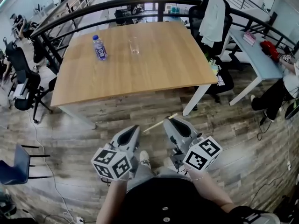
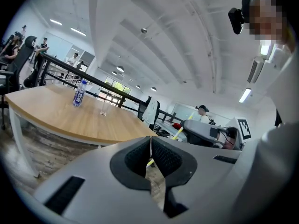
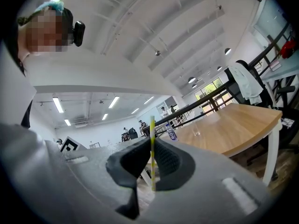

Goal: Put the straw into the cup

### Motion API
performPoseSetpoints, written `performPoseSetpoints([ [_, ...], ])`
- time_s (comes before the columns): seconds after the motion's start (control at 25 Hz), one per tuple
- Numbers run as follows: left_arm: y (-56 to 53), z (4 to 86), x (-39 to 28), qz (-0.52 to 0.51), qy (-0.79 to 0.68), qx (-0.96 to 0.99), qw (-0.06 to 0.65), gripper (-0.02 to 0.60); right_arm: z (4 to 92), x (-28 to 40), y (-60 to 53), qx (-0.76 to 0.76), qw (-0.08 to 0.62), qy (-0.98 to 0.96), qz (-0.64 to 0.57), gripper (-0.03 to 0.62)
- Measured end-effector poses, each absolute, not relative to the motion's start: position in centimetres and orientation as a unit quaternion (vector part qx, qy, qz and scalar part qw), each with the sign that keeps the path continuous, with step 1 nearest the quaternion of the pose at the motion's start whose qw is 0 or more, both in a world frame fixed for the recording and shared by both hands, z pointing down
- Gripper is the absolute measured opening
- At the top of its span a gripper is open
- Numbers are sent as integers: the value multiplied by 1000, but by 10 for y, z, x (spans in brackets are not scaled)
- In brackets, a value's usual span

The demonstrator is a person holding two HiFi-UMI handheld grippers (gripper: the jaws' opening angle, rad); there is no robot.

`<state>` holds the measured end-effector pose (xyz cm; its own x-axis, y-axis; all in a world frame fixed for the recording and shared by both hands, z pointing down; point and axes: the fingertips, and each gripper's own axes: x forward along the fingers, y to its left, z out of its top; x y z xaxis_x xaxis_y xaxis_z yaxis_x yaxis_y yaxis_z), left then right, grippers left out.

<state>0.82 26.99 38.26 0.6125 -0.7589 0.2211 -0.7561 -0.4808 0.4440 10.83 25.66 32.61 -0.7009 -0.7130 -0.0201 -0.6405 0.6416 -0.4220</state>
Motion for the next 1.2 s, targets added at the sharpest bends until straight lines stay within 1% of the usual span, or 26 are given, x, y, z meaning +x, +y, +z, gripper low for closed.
performPoseSetpoints([
  [0.28, 203, 376, -35, -7, -428, 870, 246, 23, 316, 66, 191, -398, 105, 895, -172, 20],
  [0.52, 169, 378, -59, -14, -409, 876, 254, 23, 317, 38, 157, -408, 101, 892, -165, 20],
  [0.92, 143, 396, -75, -7, -412, 865, 286, 23, 328, 32, 123, -426, 90, 881, -184, 20],
  [1.2, 121, 401, -77, -1, -413, 864, 289, 23, 335, 23, 96, -419, 87, 883, -193, 20],
])
